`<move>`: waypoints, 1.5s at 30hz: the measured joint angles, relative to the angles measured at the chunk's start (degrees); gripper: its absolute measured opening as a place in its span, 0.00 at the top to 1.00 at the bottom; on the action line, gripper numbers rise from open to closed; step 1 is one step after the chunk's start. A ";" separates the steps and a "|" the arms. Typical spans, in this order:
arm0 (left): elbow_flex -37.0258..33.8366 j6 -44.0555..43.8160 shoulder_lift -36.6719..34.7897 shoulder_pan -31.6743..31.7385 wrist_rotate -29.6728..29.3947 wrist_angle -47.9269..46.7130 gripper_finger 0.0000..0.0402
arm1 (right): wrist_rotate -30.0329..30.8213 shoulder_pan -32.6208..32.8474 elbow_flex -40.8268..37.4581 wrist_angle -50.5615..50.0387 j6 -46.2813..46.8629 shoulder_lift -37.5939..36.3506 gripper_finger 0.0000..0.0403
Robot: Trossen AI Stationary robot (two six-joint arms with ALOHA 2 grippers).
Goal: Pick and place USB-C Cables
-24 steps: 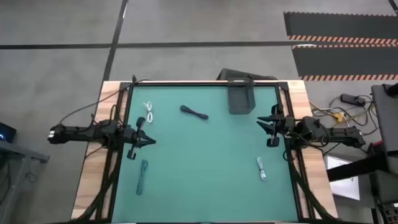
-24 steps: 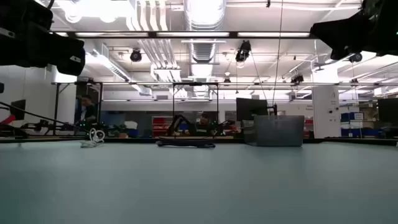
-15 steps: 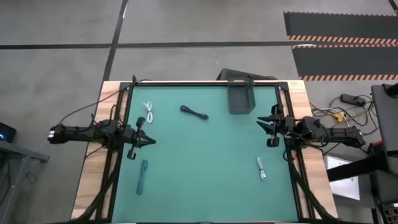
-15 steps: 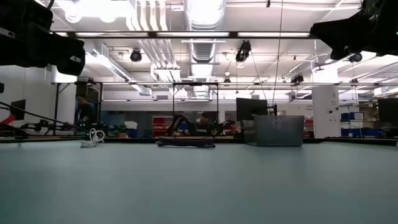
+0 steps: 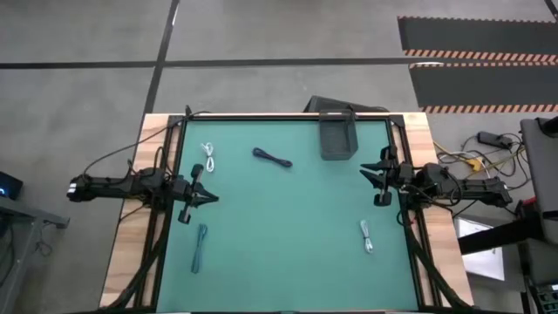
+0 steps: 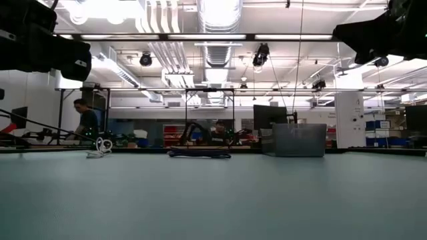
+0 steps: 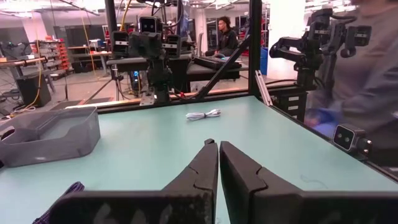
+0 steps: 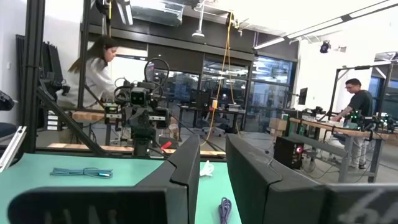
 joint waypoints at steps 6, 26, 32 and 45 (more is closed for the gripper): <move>0.00 0.01 0.01 0.02 0.00 0.00 1.00 | 0.00 -0.01 0.01 0.00 0.00 0.00 0.83; -0.01 -0.01 0.02 0.01 0.00 0.00 1.00 | 3.03 -0.01 0.01 3.56 0.58 -0.03 0.83; -0.02 0.21 0.00 0.00 0.00 0.51 1.00 | 3.00 0.00 0.00 3.24 1.70 -0.02 0.83; -0.02 -12.08 0.02 0.02 -0.07 11.01 1.00 | 3.00 0.00 0.00 3.30 3.60 0.00 0.83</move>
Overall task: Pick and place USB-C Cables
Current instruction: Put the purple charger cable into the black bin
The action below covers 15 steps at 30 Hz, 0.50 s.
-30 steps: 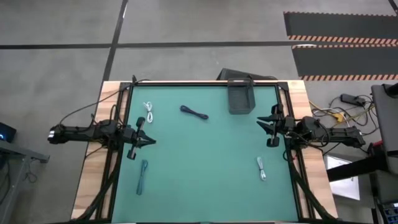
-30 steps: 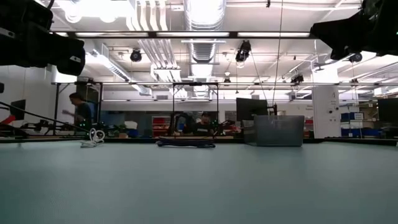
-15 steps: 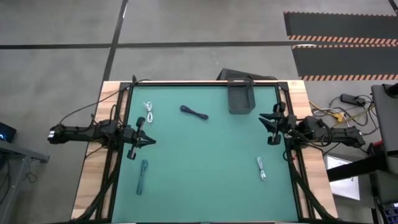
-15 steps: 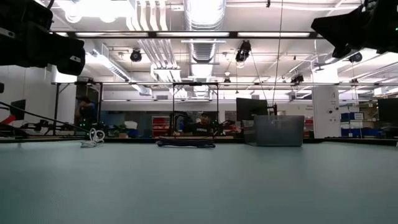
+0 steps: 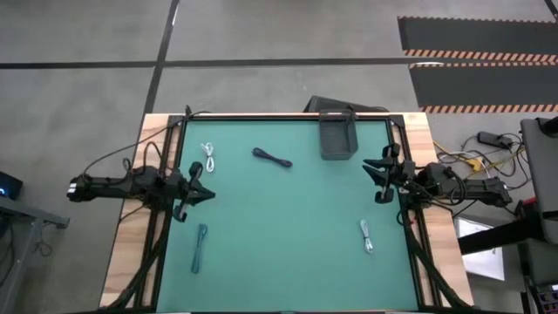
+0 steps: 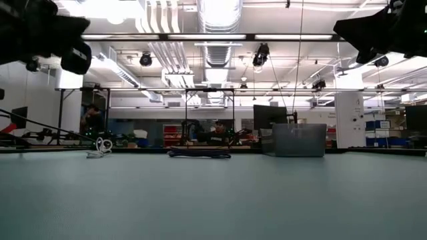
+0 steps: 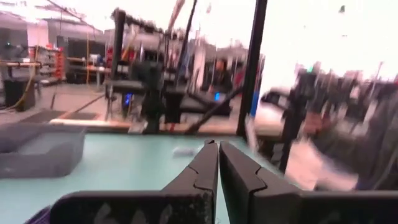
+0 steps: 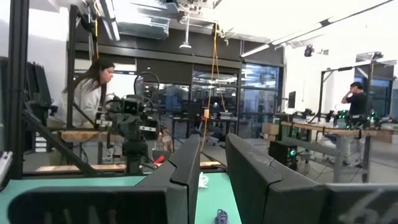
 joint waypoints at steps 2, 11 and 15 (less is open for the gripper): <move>0.00 -0.02 0.00 -0.02 0.00 4.56 1.00 | 0.01 0.00 0.01 0.30 1.90 0.00 0.83; 0.00 0.45 0.02 -0.01 -0.40 20.46 1.00 | 0.00 0.00 0.70 0.95 4.79 -0.02 0.83; 0.00 1.54 0.02 0.00 -1.09 24.20 1.00 | 0.05 -0.02 0.81 2.72 9.36 0.28 0.83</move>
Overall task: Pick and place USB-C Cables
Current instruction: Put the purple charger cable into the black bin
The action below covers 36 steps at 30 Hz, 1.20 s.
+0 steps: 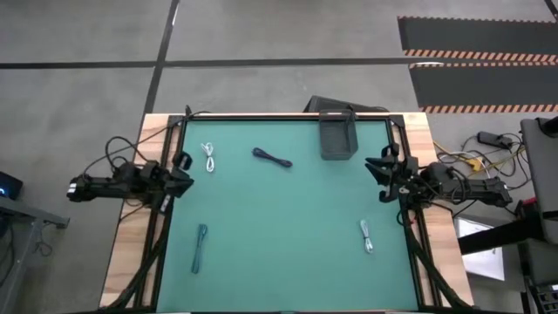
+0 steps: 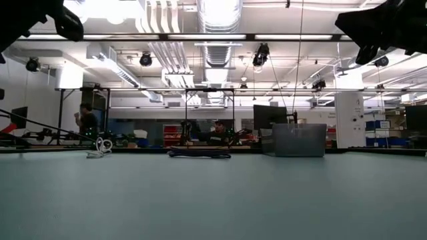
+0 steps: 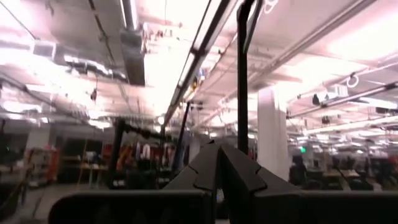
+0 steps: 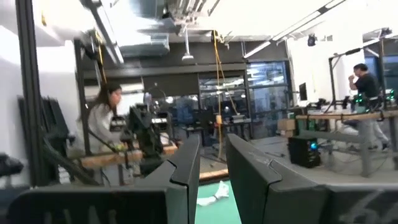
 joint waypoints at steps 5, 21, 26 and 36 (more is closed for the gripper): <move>0.00 2.37 0.10 -0.02 -0.92 3.26 1.00 | -0.01 0.00 0.09 1.15 4.33 0.00 0.83; 0.00 8.51 1.85 -0.02 -9.25 6.84 1.00 | -0.03 0.02 0.18 4.16 11.11 0.02 0.83; 0.00 14.39 2.03 0.01 -14.22 6.92 1.00 | 0.00 0.02 0.36 7.23 9.57 0.02 0.83; 0.00 21.03 2.33 0.02 -17.21 6.64 1.00 | 3.00 0.02 3.86 6.46 8.82 2.36 0.83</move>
